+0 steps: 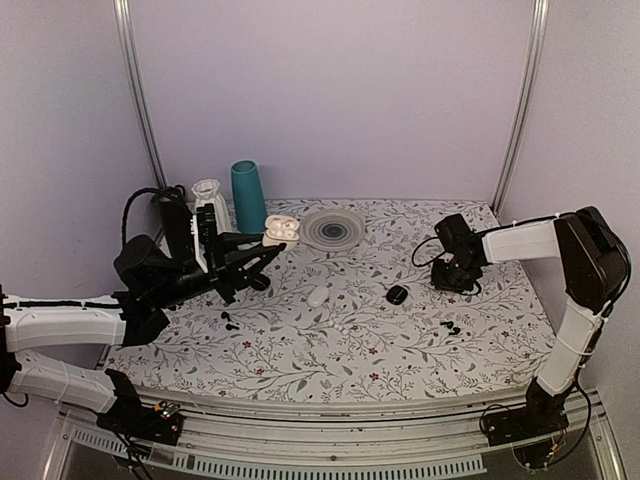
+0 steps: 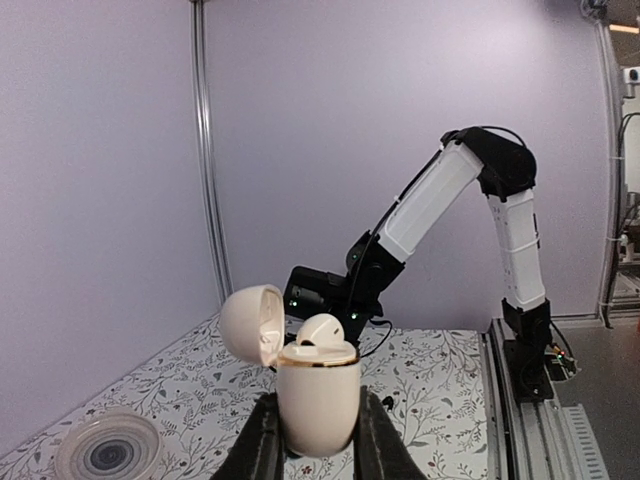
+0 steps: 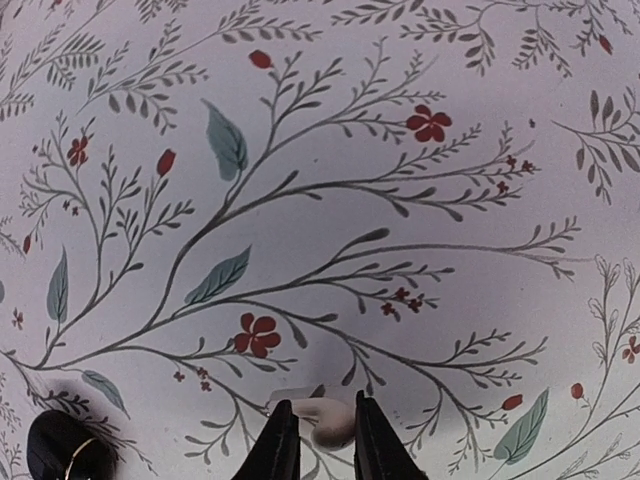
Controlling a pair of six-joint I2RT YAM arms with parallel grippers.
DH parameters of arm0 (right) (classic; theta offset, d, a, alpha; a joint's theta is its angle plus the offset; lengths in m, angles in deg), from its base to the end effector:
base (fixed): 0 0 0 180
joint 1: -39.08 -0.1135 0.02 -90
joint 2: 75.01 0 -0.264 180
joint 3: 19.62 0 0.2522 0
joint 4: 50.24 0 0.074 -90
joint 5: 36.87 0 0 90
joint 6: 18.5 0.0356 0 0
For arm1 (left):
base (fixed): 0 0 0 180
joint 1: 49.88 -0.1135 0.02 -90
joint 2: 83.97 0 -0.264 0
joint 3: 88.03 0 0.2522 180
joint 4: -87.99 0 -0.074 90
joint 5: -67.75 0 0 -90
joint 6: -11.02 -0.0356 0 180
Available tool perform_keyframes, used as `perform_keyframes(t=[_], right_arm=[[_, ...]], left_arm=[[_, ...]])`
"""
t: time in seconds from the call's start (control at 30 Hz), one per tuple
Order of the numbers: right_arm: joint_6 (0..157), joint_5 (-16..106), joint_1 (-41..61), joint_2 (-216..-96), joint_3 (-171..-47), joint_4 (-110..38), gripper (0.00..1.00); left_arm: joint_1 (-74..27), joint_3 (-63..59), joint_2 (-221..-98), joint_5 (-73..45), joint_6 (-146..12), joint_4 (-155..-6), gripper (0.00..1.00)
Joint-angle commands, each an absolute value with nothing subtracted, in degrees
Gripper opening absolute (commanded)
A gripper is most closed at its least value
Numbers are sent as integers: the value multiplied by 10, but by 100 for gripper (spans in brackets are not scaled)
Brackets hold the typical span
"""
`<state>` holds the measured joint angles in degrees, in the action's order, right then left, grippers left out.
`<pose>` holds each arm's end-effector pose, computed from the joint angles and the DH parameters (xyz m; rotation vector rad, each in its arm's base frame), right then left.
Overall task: Insert the wireless bluetooth earbuds into the charging case
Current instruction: Move the left earbud to the center of the board.
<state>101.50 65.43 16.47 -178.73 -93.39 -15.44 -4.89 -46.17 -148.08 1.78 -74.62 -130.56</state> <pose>0.3237 0.1266 0.1457 0.2349 2.6441 0.0071 0.1598 -0.1802 0.2854 0.8146 1.1143 -0.9964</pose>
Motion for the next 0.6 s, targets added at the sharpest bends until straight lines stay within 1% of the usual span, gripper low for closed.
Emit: perform_keyframes(t=[0.0,0.27,0.43,0.57], right_arm=[[961,639,131,-1766,-921,-172,20],[907,594,68,-1740,-914,-191,20],[897,595,51,-1732,-929,-166,20],[926,615,51,-1727,-955,-124,26]], left_arm=[[-43,-451,-1479,15,-754,-1311,0],[-43,-448,-1482,14,-754,-1311,0],[-43,-448,-1481,13,-756,-1312,0],[-44,-450,-1482,10,-757,-1312,0]])
